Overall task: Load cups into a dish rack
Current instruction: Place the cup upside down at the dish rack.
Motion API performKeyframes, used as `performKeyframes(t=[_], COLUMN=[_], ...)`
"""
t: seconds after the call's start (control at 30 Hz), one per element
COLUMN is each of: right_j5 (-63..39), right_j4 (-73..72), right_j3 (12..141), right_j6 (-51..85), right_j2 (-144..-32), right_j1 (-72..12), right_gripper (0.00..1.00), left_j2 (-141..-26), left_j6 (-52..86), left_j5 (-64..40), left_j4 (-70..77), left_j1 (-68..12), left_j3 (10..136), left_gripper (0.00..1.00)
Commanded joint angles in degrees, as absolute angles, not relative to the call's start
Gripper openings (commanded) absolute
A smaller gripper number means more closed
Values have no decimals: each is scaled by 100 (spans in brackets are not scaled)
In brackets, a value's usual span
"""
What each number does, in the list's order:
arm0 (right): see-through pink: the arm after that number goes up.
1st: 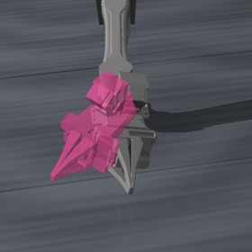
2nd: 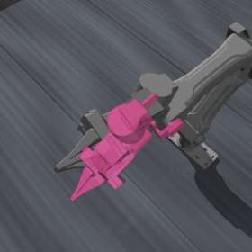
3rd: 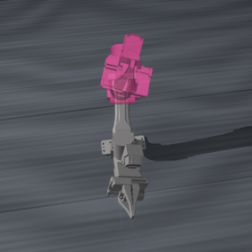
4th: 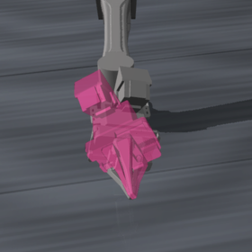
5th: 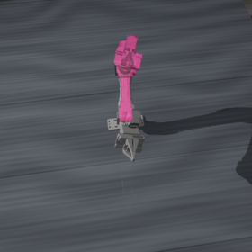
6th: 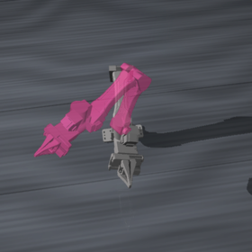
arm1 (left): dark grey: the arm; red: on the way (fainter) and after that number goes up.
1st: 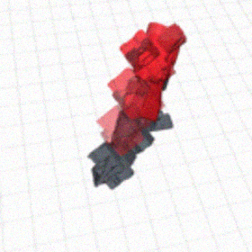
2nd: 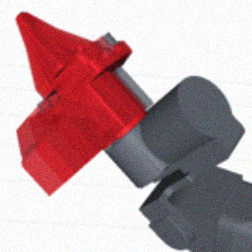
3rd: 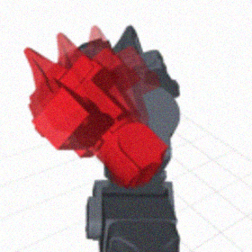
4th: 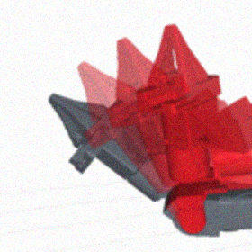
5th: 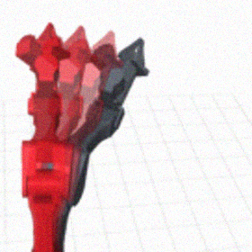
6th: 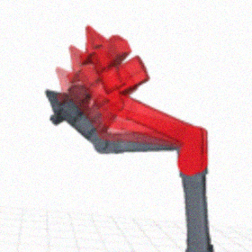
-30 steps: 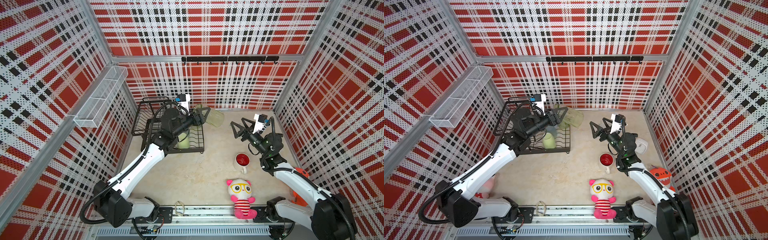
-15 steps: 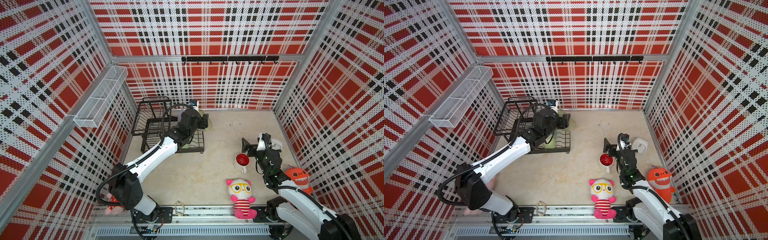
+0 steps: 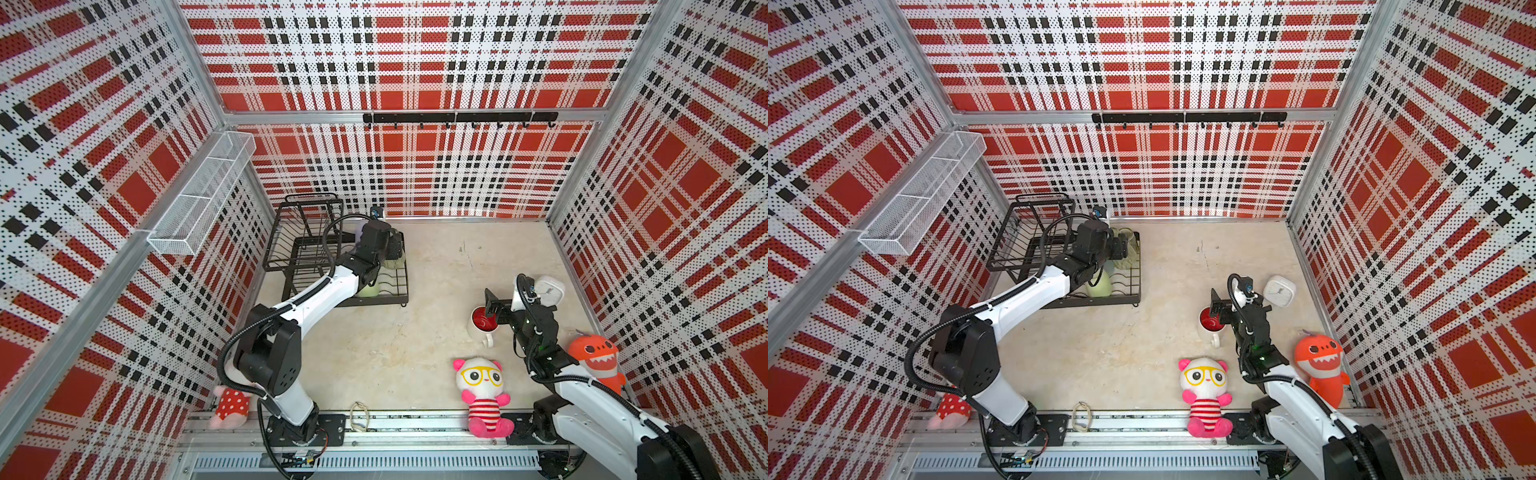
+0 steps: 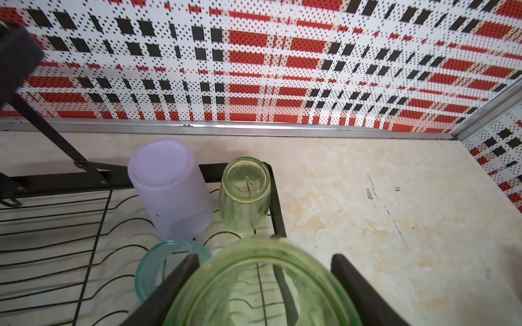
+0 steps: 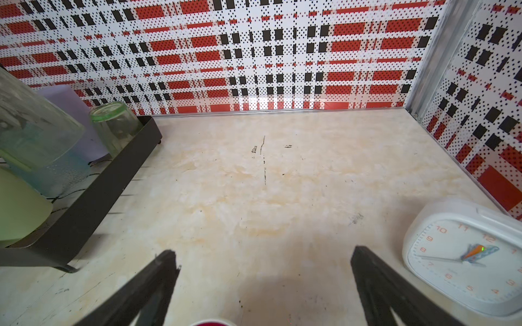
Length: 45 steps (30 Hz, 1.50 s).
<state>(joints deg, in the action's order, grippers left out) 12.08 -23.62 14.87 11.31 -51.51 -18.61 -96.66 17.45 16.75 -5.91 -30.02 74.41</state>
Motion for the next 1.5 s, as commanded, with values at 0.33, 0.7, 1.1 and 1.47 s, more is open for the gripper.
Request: performKeyframes(t=[0.33,0.7,1.1,1.47], right_j5=[1324,1318,1397,1448], right_j4=[-2392,-2355,-2369,-2311], right_j3=[1624,1726,1662,1651], right_j6=[1037,1035,1063,1099], right_j2=[-5159,-5328,-5221,-5156], right_j1=[-1855,-1857,-1855,-1856], right_gripper=[100,100,100,100], left_j2=[-10408,-10443,-11168,-11414], left_j6=[1477,1462,1354,1360], left_j5=[2241,2100,2031,1875], left_j4=[-295,-193,-268,-342], left_j1=[-3061,-2988,-2822,-2809], left_j3=[7696,7808,8328,8516], left_gripper=[55,55,55,59])
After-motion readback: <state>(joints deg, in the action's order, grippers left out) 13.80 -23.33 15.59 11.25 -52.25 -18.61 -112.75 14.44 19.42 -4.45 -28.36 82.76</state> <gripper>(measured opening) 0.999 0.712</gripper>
